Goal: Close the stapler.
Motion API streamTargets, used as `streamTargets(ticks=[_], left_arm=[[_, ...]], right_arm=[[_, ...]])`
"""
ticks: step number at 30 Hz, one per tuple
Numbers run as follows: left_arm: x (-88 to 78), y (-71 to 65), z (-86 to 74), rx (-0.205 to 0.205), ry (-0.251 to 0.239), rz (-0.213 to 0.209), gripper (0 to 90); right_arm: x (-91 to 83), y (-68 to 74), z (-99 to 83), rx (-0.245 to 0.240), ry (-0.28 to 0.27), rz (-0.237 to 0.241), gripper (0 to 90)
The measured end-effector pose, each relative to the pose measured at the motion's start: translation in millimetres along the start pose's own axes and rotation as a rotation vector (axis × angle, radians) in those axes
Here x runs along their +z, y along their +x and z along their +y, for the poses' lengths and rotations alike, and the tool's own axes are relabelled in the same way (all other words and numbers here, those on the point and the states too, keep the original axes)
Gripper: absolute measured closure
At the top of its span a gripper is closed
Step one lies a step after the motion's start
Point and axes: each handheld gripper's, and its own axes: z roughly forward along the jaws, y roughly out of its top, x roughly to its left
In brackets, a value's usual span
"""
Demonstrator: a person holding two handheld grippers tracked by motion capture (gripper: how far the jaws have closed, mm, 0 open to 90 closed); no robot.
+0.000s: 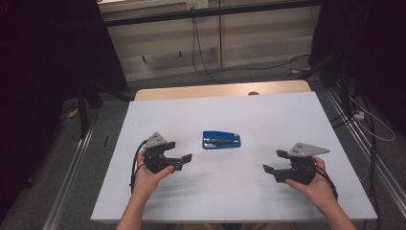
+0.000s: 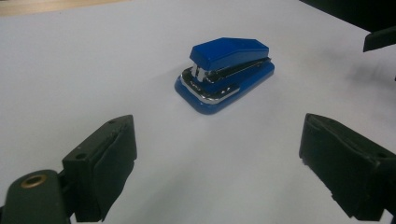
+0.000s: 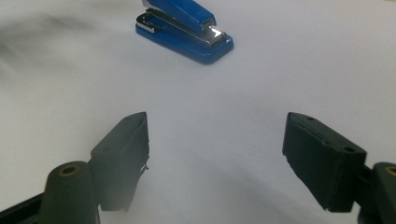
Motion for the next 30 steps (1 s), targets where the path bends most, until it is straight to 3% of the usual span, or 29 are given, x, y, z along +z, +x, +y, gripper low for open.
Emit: streamTargets(ticks=[20,24,30], left_arm=[[-25.5,7.9,-15.5,-0.006,-0.009,0.009,9.3],[-32.4,10.2,-17.5,-0.013,-0.029,0.020,9.3],[-40.7,13.0,-23.0,-0.016,-0.021,0.034,9.3]], right_arm=[[-14.9,6.1,-8.0,-0.023,-0.002,-0.007,20.2],[-16.0,6.6,-10.0,-0.023,0.003,-0.007,20.0],[-18.4,6.1,-12.2,-0.018,0.002,-0.013,19.6]])
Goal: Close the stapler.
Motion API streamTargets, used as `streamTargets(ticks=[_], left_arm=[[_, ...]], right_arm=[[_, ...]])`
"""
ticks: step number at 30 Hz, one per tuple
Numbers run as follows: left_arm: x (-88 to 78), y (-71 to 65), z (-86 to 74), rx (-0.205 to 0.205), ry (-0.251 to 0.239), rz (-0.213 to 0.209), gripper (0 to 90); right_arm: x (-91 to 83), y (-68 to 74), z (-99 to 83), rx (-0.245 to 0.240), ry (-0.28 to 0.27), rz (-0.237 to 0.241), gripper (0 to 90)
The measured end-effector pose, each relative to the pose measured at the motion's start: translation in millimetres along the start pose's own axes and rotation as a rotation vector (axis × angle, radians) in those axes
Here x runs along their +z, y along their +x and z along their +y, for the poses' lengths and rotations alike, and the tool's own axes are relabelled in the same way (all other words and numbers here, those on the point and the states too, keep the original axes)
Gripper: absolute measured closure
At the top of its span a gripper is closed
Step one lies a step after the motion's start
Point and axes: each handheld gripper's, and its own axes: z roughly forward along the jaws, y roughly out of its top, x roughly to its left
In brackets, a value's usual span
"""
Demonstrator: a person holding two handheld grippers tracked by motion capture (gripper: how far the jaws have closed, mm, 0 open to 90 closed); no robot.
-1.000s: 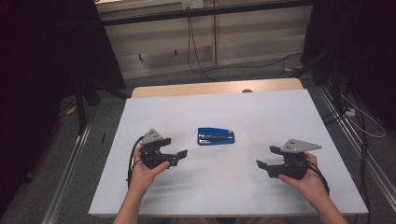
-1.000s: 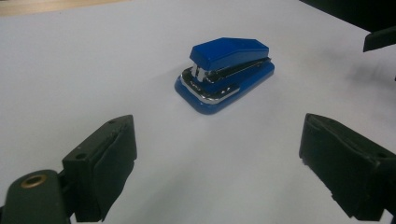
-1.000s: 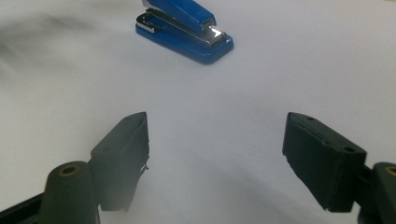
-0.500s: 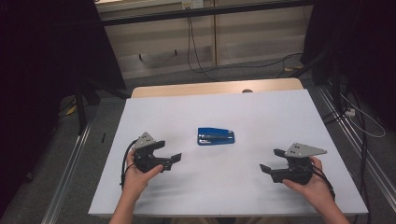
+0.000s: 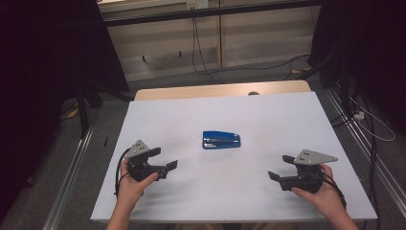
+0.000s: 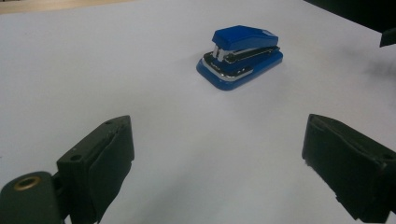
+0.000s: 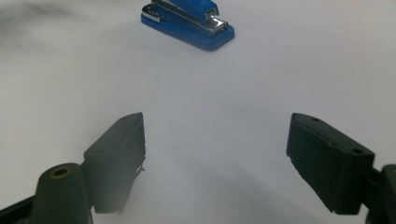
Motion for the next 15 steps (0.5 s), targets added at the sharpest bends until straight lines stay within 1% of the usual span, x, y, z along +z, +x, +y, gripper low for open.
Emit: streamTargets(ticks=[1,4,6,10,13,15], left_arm=[[-1.5,0.3,-0.7,0.007,0.005,0.004,9.3],[-5.5,1.4,-3.3,0.000,-0.003,0.002,9.3],[-8.5,2.2,-4.9,0.003,0.002,0.013,9.3],[-13.4,3.6,-7.9,-0.001,0.002,0.020,9.3],[-15.7,3.3,-9.6,0.001,0.011,0.019,9.3],[-16.5,3.5,-10.7,0.001,0.008,0.014,9.3]], right_arm=[[-0.3,-0.2,-0.4,0.000,0.000,0.000,19.6],[-1.3,-0.4,-1.5,0.003,0.001,-0.003,19.5],[-1.8,-0.6,-1.7,0.005,0.001,-0.006,19.5],[-2.0,-0.5,-1.3,0.002,-0.001,-0.006,19.4],[-1.9,-0.2,-1.6,-0.003,0.002,-0.004,19.3],[-2.0,-0.2,-1.5,-0.004,0.002,-0.009,19.3]])
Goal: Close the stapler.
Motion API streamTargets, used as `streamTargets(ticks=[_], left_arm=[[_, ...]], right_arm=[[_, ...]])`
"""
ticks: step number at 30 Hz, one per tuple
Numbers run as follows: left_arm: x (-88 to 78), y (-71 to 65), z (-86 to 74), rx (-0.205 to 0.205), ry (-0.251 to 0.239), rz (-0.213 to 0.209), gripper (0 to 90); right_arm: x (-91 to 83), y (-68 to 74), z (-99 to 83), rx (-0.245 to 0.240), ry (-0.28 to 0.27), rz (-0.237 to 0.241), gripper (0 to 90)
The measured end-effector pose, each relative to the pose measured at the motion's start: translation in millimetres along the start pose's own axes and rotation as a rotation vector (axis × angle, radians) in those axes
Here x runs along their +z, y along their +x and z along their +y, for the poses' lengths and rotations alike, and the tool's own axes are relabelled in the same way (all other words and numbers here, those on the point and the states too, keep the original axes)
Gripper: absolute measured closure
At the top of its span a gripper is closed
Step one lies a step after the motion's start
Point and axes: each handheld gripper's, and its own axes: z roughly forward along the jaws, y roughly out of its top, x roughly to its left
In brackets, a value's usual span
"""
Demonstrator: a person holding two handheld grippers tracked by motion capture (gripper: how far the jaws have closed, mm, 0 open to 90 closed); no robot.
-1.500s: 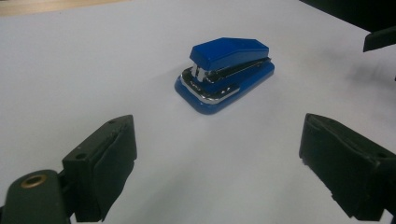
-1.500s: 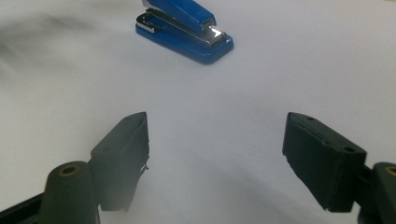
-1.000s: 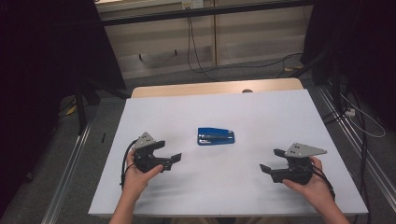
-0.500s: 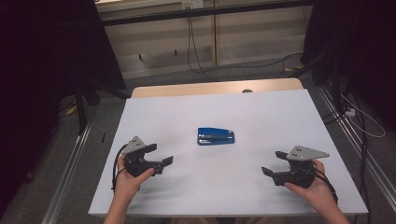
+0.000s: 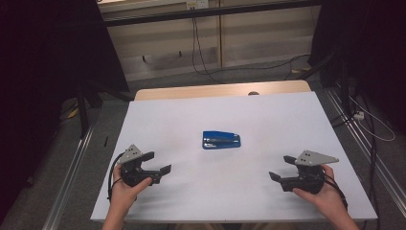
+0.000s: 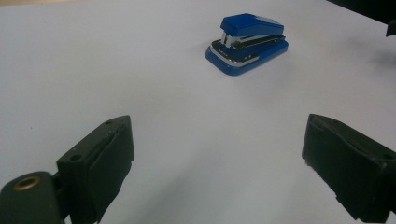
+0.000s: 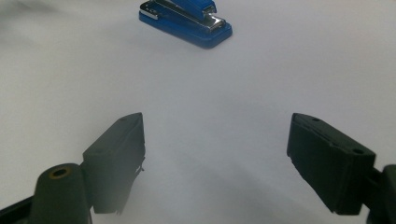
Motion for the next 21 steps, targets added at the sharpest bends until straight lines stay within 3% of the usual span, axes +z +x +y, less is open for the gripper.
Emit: streamTargets(ticks=[21], left_arm=[[-3.2,-2.1,-5.2,0.006,0.016,-0.004,8.8]], right_arm=[[-5.0,-1.6,-2.4,-0.015,0.000,-0.003,18.9]])
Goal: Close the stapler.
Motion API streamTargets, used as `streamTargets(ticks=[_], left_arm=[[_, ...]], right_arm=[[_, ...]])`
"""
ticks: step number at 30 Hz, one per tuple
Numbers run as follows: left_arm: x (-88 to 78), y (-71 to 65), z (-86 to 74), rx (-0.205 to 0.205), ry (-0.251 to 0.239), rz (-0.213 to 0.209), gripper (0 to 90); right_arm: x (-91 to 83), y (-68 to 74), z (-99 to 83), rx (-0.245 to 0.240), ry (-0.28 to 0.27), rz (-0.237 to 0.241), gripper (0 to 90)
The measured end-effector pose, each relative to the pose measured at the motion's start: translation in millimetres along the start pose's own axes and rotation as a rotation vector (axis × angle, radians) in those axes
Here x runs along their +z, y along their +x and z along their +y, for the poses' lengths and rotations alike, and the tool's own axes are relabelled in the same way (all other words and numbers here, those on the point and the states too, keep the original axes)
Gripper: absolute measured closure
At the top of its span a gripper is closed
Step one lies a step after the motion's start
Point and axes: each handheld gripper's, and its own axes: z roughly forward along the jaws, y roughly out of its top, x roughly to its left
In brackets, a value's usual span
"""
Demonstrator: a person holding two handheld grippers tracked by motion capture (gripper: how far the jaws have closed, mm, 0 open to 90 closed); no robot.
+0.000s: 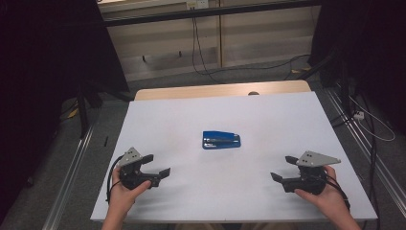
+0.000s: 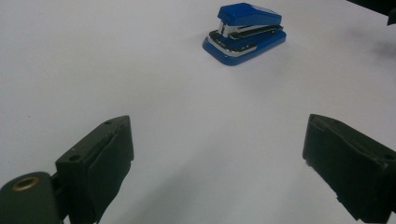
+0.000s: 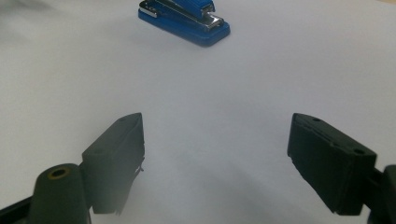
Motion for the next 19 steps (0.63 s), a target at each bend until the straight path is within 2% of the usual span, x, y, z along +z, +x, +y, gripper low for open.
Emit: streamTargets(ticks=[19], left_arm=[[1.4,2.6,-0.1,0.003,0.004,-0.003,7.4]], right_arm=[[-2.4,-1.0,-1.5,0.006,-0.027,-0.004,17.6]])
